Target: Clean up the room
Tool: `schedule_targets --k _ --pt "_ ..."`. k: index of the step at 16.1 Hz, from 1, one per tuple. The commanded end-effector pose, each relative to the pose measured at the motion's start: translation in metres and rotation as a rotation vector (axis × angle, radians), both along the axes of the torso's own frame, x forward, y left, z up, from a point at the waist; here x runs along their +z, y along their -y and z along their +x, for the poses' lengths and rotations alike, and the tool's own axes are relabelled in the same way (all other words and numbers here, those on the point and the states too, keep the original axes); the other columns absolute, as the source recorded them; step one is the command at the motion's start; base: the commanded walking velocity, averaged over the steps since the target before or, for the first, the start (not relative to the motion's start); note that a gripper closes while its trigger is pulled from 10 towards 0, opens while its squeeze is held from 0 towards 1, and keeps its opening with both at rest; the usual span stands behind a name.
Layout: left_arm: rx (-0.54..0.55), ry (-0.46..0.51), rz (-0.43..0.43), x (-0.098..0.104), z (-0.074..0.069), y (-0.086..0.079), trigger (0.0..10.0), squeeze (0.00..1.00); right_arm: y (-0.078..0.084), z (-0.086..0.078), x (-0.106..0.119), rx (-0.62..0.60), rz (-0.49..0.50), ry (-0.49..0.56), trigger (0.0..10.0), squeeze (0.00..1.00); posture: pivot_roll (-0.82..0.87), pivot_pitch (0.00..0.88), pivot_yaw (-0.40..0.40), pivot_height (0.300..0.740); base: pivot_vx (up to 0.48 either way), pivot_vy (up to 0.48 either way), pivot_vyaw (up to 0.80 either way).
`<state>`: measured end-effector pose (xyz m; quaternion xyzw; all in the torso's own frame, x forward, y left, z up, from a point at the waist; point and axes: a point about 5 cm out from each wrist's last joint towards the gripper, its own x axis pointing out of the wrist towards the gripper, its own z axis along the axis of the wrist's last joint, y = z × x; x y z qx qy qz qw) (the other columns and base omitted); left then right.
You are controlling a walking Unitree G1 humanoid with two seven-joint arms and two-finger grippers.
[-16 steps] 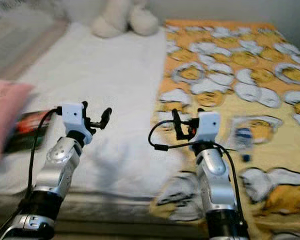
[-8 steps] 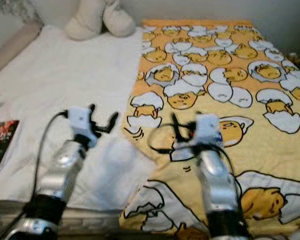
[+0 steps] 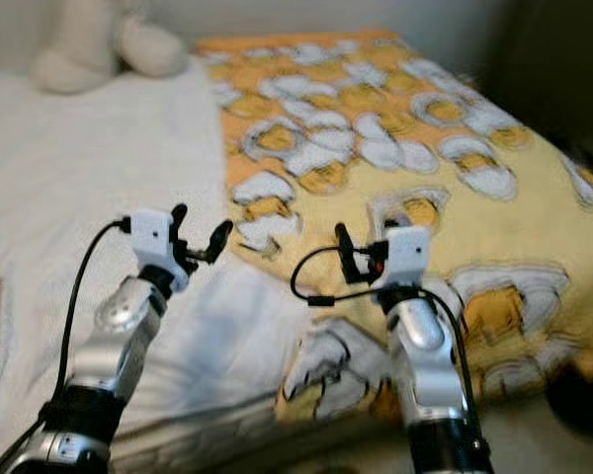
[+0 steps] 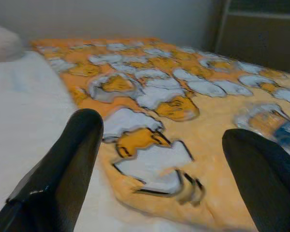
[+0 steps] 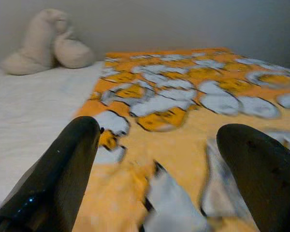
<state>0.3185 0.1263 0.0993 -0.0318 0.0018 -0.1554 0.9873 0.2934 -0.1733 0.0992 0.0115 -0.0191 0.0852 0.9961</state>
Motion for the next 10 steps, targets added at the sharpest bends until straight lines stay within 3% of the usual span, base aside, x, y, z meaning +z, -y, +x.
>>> schedule_targets --k 1,7,8,9,10 --pt "-0.008 -0.007 0.012 0.000 0.001 0.003 10.0 0.00 0.003 0.000 0.004 -0.007 0.009 0.011 10.0 0.00 -0.13 0.000 0.048 0.740 0.000 0.000 -0.53" --pt "-0.002 -0.004 0.042 -0.005 -0.002 0.000 10.0 0.00 0.008 -0.005 -0.003 -0.029 0.029 -0.017 10.0 0.00 -0.13 0.000 0.044 0.740 0.000 0.000 -0.50" --pt "0.083 -0.008 -0.025 -0.005 -0.006 -0.013 10.0 0.00 0.011 -0.009 -0.005 -0.046 0.048 -0.019 10.0 0.00 -0.13 0.000 0.040 0.740 0.000 0.000 -0.49" --pt "0.236 -0.067 -0.097 -0.014 -0.011 -0.032 10.0 0.00 0.018 -0.015 -0.008 -0.093 0.094 -0.010 10.0 0.00 -0.13 0.000 0.036 0.740 0.000 0.000 -0.49" --pt "0.278 -0.101 -0.105 -0.020 -0.016 -0.039 10.0 0.00 0.022 -0.020 -0.010 -0.121 0.107 -0.006 10.0 0.00 -0.12 0.000 0.030 0.740 0.000 0.000 -0.49"
